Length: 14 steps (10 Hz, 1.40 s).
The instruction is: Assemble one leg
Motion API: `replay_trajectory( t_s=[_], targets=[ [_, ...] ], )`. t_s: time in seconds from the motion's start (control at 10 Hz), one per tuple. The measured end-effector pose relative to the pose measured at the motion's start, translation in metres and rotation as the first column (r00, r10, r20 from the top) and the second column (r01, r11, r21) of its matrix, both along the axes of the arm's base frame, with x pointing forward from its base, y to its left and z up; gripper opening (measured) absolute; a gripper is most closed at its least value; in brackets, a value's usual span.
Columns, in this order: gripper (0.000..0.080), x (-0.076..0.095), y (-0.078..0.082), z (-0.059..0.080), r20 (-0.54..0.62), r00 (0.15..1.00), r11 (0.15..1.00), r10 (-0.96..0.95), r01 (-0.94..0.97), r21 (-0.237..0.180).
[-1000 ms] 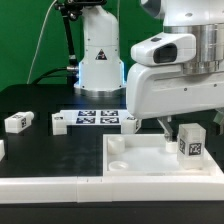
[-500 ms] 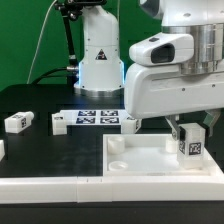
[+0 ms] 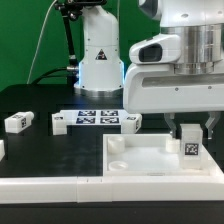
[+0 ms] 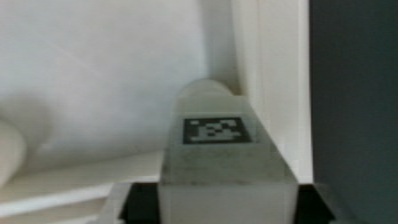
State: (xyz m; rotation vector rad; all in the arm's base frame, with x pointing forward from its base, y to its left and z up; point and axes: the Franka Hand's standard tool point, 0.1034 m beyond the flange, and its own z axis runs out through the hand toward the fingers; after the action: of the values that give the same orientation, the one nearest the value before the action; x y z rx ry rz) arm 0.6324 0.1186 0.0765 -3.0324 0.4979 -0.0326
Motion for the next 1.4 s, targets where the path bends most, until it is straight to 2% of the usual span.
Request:
replay_trajectory(
  t_s=[0.2, 0.5, 0.8, 1.2, 1.3, 1.4],
  targets=[
    [0.0294, -0.0003, -0.0005, -0.0004, -0.015, 0.969, 0.969, -0.248, 0.248, 0.003],
    [0.0294, -0.0020, 0.0014, -0.0008, -0.033, 0.803, 0.804, -0.595, 0.595, -0.008],
    [0.0294, -0.0019, 0.0009, -0.0011, -0.053, 0.658, 0.659, -0.751, 0.752, -0.003],
    [0.0294, -0.0022, 0.0035, -0.0011, -0.091, 0.395, 0.397, -0.914, 0.918, -0.004],
    [0.0377, -0.0023, 0.0041, -0.0012, -0.089, 0.435, 0.437, -0.896, 0.899, -0.002],
    [0.0556, -0.0022, 0.0041, -0.0012, -0.087, 0.467, 0.469, -0.880, 0.883, 0.001]
  ],
)
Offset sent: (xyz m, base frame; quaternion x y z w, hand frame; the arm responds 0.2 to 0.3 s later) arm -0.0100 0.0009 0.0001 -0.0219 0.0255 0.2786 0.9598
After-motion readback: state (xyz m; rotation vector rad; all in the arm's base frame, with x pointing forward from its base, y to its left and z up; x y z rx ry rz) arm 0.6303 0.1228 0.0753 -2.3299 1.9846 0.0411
